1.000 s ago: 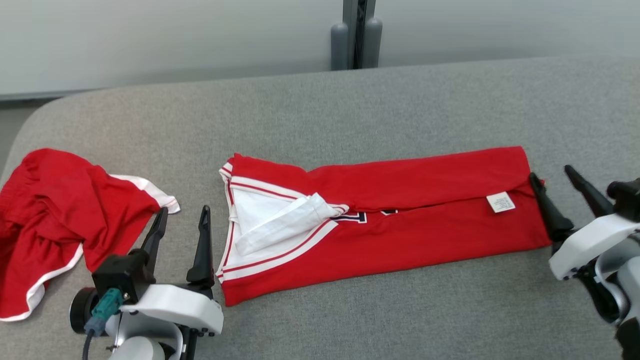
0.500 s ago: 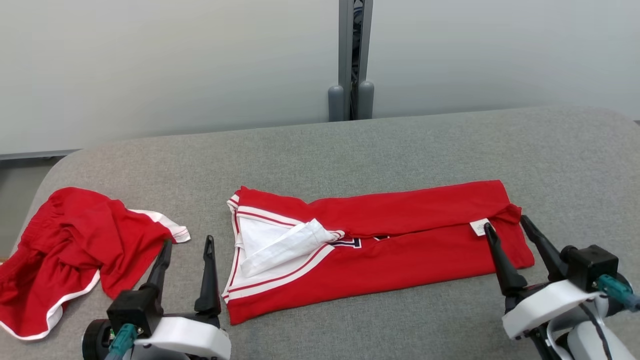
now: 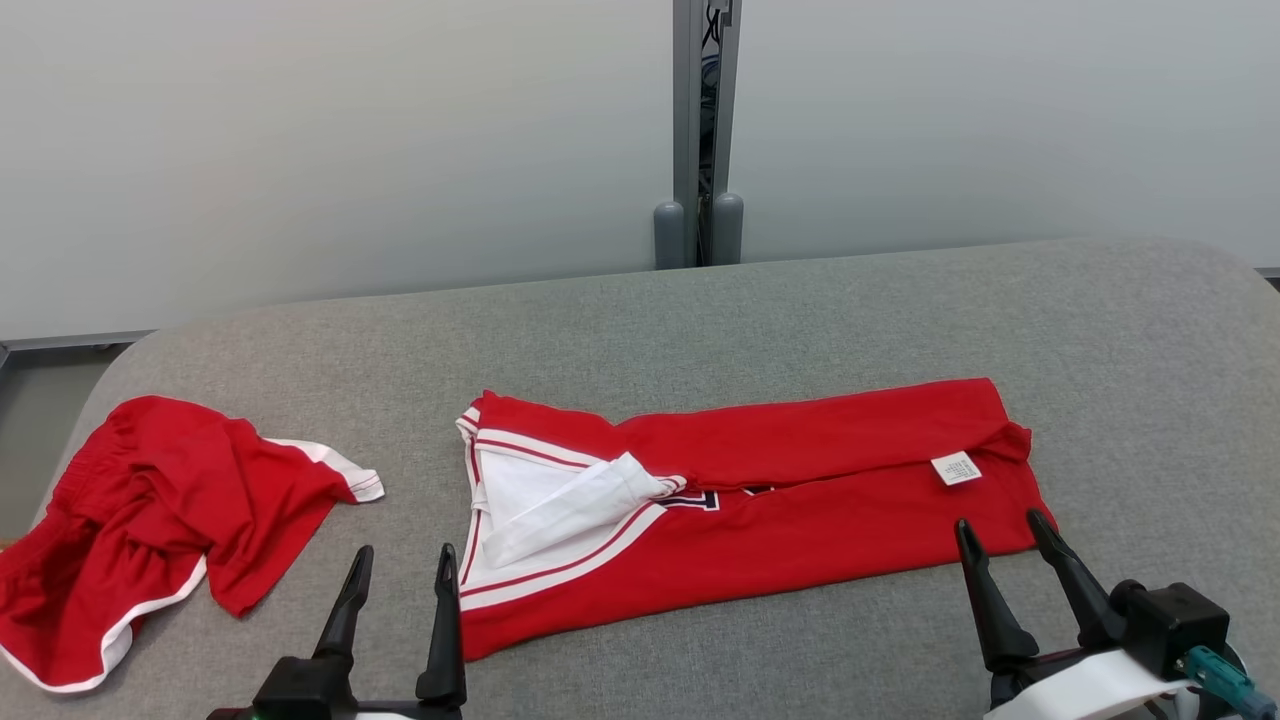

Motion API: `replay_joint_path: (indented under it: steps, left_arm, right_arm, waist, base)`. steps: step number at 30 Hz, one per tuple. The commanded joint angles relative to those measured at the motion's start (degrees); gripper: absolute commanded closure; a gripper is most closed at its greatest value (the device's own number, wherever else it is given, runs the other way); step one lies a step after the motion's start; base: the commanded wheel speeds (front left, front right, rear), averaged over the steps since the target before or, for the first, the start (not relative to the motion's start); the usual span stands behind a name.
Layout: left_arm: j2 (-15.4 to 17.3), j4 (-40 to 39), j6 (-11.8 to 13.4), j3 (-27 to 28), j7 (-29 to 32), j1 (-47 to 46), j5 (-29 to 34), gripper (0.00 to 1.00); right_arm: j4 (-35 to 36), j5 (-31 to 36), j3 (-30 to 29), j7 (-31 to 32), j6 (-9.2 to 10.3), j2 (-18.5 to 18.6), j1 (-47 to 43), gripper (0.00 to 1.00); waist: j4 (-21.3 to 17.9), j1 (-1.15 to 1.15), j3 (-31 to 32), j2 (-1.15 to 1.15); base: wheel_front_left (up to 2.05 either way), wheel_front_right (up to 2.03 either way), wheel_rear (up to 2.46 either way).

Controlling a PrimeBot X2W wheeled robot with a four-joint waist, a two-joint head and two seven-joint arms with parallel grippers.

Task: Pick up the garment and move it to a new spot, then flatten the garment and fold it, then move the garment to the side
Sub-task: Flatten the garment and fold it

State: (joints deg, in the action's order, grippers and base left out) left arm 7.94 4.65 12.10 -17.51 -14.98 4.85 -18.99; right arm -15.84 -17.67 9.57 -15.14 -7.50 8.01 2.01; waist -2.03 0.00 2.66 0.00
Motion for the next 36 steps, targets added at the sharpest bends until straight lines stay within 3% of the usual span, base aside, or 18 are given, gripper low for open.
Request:
replay_joint_path:
  steps: [1, 12, 19, 26, 36]
  left_arm:
    - [-0.4, 0.1, -0.6, 1.0, -0.2, 0.7, 1.2, 0.00]
    - [-3.4, 0.9, -3.7, 4.4, -0.2, 2.8, 6.2, 0.00]
    - [-4.1, 1.1, -4.4, 5.2, -0.2, 2.8, 7.8, 0.00]
    - [-4.5, 1.2, -5.3, 5.2, -0.2, 2.1, 9.1, 0.00]
    - [-4.7, 2.2, -7.0, 4.8, -0.2, 0.1, 10.7, 0.00]
  right_arm:
    - [0.4, -0.1, -0.6, -0.1, 0.01, -0.1, -0.7, 0.00]
    - [-0.4, -1.1, -0.8, -0.1, 0.01, -0.9, -1.7, 0.00]
    - [-2.4, -2.8, -1.0, -0.1, 0.01, -1.1, 0.3, 0.00]
    - [-9.8, -7.4, -2.0, -0.1, 0.01, -0.2, 5.7, 0.00]
    - [-26.9, -15.7, -5.4, 1.1, 0.01, 3.7, 17.6, 0.00]
  waist:
    - [0.0, 0.00, 0.2, 0.00]
    - [-0.1, 0.00, 0.5, 0.00]
    - [0.0, 0.00, 0.1, 0.00]
    - [0.8, 0.00, -1.6, 0.00]
    - [3.1, 0.00, -5.6, 0.00]
  base:
    - [0.00, 0.00, 0.00]
    - [0.00, 0.00, 0.00]
    - [0.00, 0.00, 0.00]
    - [0.00, 0.00, 0.00]
    - [0.00, 0.00, 0.00]
